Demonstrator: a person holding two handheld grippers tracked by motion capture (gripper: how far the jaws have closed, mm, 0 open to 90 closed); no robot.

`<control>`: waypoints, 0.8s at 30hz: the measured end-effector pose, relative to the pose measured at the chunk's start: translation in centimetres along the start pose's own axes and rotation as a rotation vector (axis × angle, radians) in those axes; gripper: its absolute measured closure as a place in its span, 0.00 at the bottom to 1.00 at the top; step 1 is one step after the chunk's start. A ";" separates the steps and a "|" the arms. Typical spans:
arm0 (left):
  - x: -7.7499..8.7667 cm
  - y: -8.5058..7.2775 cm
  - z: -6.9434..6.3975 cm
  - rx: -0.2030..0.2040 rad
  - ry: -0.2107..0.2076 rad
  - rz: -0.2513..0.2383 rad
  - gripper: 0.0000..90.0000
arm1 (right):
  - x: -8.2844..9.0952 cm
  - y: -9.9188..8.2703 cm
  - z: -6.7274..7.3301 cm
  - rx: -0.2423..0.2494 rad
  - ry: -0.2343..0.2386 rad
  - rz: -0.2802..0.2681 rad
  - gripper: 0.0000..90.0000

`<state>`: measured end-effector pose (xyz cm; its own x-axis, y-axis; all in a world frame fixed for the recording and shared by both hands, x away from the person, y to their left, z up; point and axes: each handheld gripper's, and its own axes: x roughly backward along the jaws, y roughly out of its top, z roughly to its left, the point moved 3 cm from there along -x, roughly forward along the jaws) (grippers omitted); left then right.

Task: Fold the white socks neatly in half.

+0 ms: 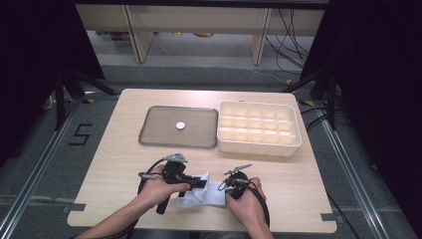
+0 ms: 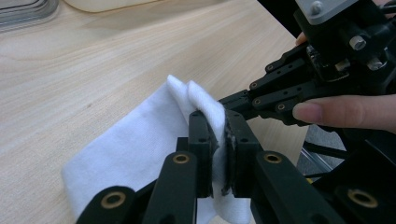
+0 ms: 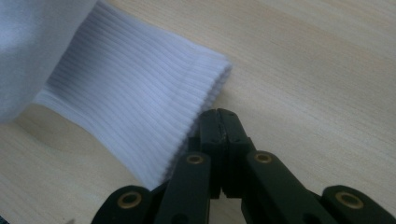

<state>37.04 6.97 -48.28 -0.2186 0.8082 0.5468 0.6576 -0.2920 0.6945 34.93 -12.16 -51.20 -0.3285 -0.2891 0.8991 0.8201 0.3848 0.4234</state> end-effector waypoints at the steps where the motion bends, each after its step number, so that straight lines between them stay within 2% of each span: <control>1: -0.1 0.0 0.0 0.001 -0.004 -0.001 0.92 | -0.1 0.0 0.0 0.000 -0.004 -0.002 1.00; 11: -0.3 -0.1 0.1 -0.007 0.012 0.007 0.92 | -0.1 0.1 0.4 -0.002 0.008 0.000 1.00; 14: -0.3 -0.1 0.1 -0.008 0.014 0.009 0.92 | -0.1 0.1 0.4 0.019 0.004 -0.006 1.00; 19: -0.3 -0.1 0.2 -0.010 0.017 0.014 0.92 | -0.1 0.2 0.6 0.004 0.005 -0.003 1.00; 24: -0.4 -0.2 0.2 -0.004 0.015 0.018 0.92 | -0.1 0.3 0.7 0.013 0.001 -0.008 1.00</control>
<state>37.18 6.78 -48.75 -0.2176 0.7950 0.5663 0.6588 -0.3084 0.6862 34.86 -11.41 -51.14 -0.3345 -0.2928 0.8958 0.8112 0.3944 0.4318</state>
